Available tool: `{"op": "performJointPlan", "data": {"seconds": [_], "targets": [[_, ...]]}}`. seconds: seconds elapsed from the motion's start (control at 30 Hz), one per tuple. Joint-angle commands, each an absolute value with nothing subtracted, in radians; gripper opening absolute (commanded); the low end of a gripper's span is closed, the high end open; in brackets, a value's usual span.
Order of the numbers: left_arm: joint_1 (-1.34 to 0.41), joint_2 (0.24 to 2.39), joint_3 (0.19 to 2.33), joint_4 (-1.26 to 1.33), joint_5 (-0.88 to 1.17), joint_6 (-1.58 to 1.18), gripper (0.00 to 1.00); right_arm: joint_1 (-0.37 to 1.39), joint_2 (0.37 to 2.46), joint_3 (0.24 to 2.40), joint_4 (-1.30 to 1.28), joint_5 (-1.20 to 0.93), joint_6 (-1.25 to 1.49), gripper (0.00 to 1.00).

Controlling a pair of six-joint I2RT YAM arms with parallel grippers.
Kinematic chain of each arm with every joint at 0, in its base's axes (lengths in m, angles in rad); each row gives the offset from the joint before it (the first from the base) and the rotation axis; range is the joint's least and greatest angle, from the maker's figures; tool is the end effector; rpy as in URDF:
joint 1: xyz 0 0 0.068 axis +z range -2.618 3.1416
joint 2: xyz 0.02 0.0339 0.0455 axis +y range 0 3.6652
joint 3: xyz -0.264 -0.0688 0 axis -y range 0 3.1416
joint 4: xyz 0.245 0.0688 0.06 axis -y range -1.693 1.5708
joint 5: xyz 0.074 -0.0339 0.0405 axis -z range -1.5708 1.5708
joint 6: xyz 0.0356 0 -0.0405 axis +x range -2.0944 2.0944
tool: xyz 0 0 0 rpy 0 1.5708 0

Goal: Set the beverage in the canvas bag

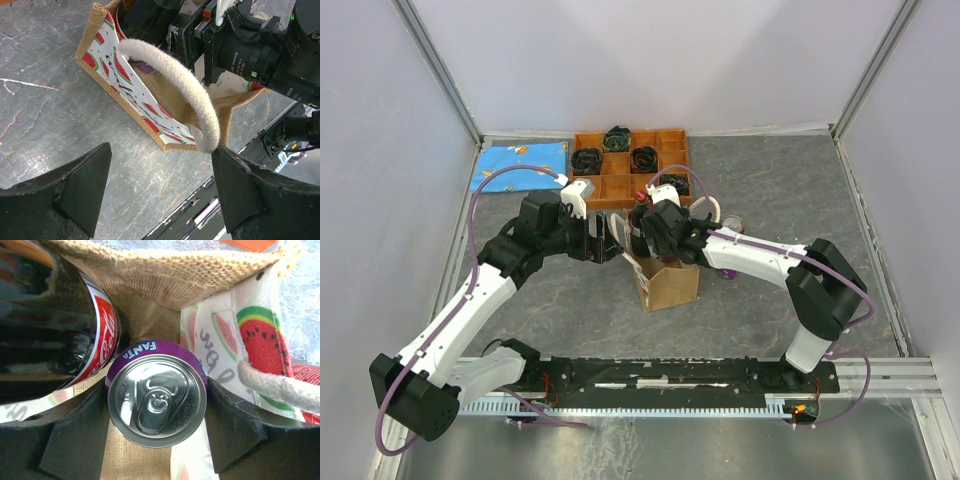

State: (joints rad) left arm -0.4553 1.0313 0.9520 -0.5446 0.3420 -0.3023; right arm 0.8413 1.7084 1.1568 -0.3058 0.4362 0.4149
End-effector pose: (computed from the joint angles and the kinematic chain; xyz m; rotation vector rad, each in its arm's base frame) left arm 0.1929 -0.1077 0.3176 0.3720 2.2374 -0.7905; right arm 0.2551 0.2627 0.2174 -0.3036 2.3078 0.0920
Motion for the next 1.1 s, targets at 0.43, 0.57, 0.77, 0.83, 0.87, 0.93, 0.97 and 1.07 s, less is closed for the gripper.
{"op": "performJointPlan", "data": {"seconds": [0.43,0.57,0.77,0.83,0.87,0.93,0.97,1.07], "targets": [[-0.449,1.012,0.954,-0.518,0.363,-0.28,0.86,0.836,1.73,1.185,-0.162,0.454,0.399,0.68],[-0.449,1.012,0.95,-0.516,0.368,-0.281,0.86,0.836,1.707,1.18,-0.167,0.448,0.396,0.84],[-0.449,1.011,0.947,-0.514,0.374,-0.286,0.86,0.836,1.67,1.165,-0.166,0.443,0.392,0.92],[-0.449,1.009,0.945,-0.512,0.374,-0.285,0.86,0.836,1.658,1.164,-0.171,0.443,0.394,0.92],[-0.449,1.009,0.946,-0.512,0.375,-0.285,0.86,0.836,1.652,1.163,-0.174,0.442,0.395,0.92],[-0.449,1.007,0.946,-0.514,0.376,-0.285,0.86,0.836,1.639,1.163,-0.181,0.438,0.398,0.93],[-0.449,1.007,0.947,-0.513,0.376,-0.285,0.86,0.836,1.63,1.164,-0.186,0.435,0.399,0.93],[-0.448,1.006,0.947,-0.513,0.376,-0.285,0.86,0.836,1.601,1.165,-0.207,0.43,0.407,0.93]]}}
